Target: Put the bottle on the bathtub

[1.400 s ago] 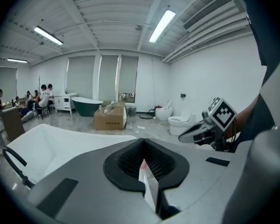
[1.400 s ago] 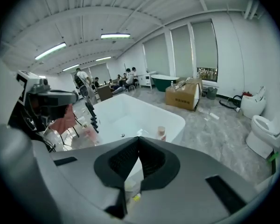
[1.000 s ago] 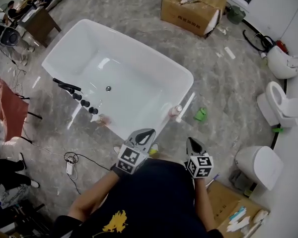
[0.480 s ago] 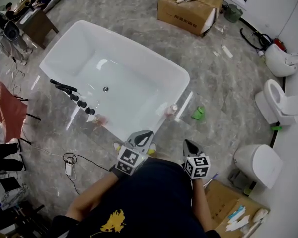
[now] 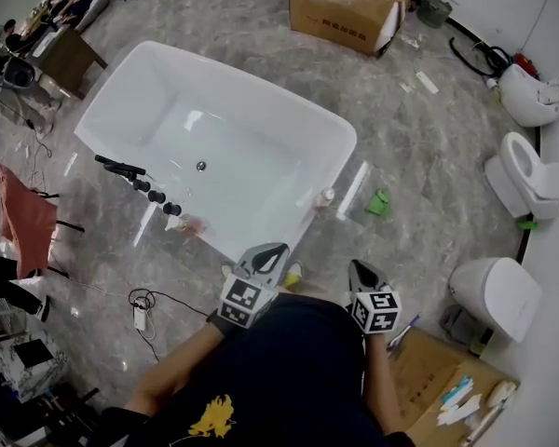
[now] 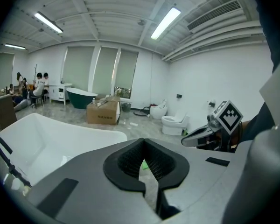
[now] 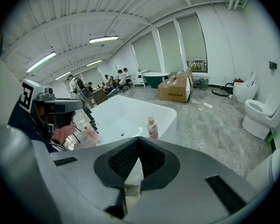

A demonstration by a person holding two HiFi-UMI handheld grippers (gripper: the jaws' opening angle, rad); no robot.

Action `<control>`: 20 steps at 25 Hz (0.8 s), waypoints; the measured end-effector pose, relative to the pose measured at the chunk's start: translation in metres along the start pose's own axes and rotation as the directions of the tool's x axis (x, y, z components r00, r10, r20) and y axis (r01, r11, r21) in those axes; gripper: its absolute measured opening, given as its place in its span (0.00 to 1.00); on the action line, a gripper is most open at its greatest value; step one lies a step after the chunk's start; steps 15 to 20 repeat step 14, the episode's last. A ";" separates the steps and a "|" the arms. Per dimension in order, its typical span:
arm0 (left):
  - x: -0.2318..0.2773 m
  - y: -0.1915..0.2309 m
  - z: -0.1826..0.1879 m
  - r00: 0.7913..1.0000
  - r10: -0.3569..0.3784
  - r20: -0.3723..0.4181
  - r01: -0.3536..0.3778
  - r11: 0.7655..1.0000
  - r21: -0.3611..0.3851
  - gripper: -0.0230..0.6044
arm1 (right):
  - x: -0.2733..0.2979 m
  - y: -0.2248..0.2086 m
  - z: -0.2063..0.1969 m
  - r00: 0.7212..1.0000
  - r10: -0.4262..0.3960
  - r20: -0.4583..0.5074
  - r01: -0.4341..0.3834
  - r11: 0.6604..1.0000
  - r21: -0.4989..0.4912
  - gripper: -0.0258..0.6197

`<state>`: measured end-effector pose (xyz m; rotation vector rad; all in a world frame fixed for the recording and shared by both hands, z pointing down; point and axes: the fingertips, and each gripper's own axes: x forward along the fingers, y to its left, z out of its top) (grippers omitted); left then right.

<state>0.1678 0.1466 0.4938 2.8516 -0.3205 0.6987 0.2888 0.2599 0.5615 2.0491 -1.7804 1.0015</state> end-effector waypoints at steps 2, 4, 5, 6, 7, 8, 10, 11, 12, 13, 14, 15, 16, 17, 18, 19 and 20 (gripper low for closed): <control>-0.003 0.003 -0.004 1.000 0.010 -0.008 -0.011 1.000 -0.011 0.06 | 0.000 0.002 -0.003 1.000 0.001 -0.007 -0.001 1.000 0.009 0.04; -0.003 0.007 -0.009 1.000 0.022 -0.022 -0.023 0.999 -0.029 0.06 | 0.000 0.002 -0.005 1.000 -0.008 -0.014 0.009 1.000 0.011 0.04; -0.003 0.009 -0.011 0.999 0.027 -0.031 -0.029 0.999 -0.041 0.06 | 0.000 0.001 -0.005 1.000 -0.017 -0.016 0.017 1.000 0.010 0.04; -0.003 0.011 -0.012 0.999 0.031 -0.038 -0.033 0.998 -0.054 0.06 | -0.001 0.000 -0.005 1.000 -0.027 -0.017 0.027 1.000 0.009 0.04; -0.002 0.011 -0.013 0.999 0.033 -0.043 -0.036 0.997 -0.065 0.06 | -0.002 -0.001 -0.006 0.999 -0.035 -0.017 0.035 0.999 0.007 0.04; -0.002 0.011 -0.013 0.998 0.033 -0.045 -0.036 0.997 -0.075 0.06 | -0.003 -0.002 -0.006 0.999 -0.041 -0.018 0.041 0.999 0.007 0.04; -0.001 0.013 -0.014 0.998 0.034 -0.046 -0.038 0.995 -0.090 0.06 | -0.004 -0.004 -0.007 0.999 -0.049 -0.020 0.050 0.999 0.008 0.04; -0.002 0.014 -0.015 0.998 0.036 -0.047 -0.041 0.994 -0.098 0.06 | -0.004 -0.004 -0.007 0.998 -0.053 -0.020 0.054 0.999 0.011 0.04; -0.003 0.017 -0.017 0.998 0.039 -0.048 -0.044 0.993 -0.106 0.06 | -0.004 -0.004 -0.008 0.998 -0.058 -0.020 0.058 0.998 0.015 0.04; -0.004 0.019 -0.018 0.998 0.041 -0.050 -0.047 0.992 -0.115 0.06 | -0.003 -0.005 -0.008 0.998 -0.063 -0.020 0.063 0.998 0.019 0.04; -0.005 0.022 -0.020 0.998 0.044 -0.052 -0.050 0.991 -0.124 0.06 | -0.002 -0.005 -0.008 0.997 -0.068 -0.019 0.069 0.997 0.024 0.04; -0.005 0.022 -0.020 0.998 0.044 -0.052 -0.050 0.991 -0.124 0.06 | -0.002 -0.005 -0.008 0.997 -0.068 -0.019 0.069 0.997 0.024 0.04; -0.005 0.022 -0.020 0.998 0.044 -0.052 -0.050 0.991 -0.124 0.06 | -0.002 -0.005 -0.008 0.997 -0.068 -0.019 0.069 0.997 0.024 0.04; -0.005 0.022 -0.020 0.998 0.044 -0.052 -0.050 0.991 -0.124 0.06 | -0.002 -0.005 -0.008 0.997 -0.068 -0.019 0.069 0.997 0.024 0.04; -0.005 0.022 -0.020 0.998 0.044 -0.052 -0.050 0.991 -0.124 0.06 | -0.002 -0.005 -0.008 0.997 -0.068 -0.019 0.069 0.997 0.024 0.04; -0.005 0.022 -0.020 0.998 0.044 -0.052 -0.050 0.991 -0.124 0.06 | -0.002 -0.005 -0.008 0.997 -0.068 -0.019 0.069 0.997 0.024 0.04; -0.005 0.022 -0.020 0.998 0.044 -0.052 -0.050 0.991 -0.124 0.06 | -0.002 -0.005 -0.008 0.997 -0.068 -0.019 0.069 0.997 0.024 0.04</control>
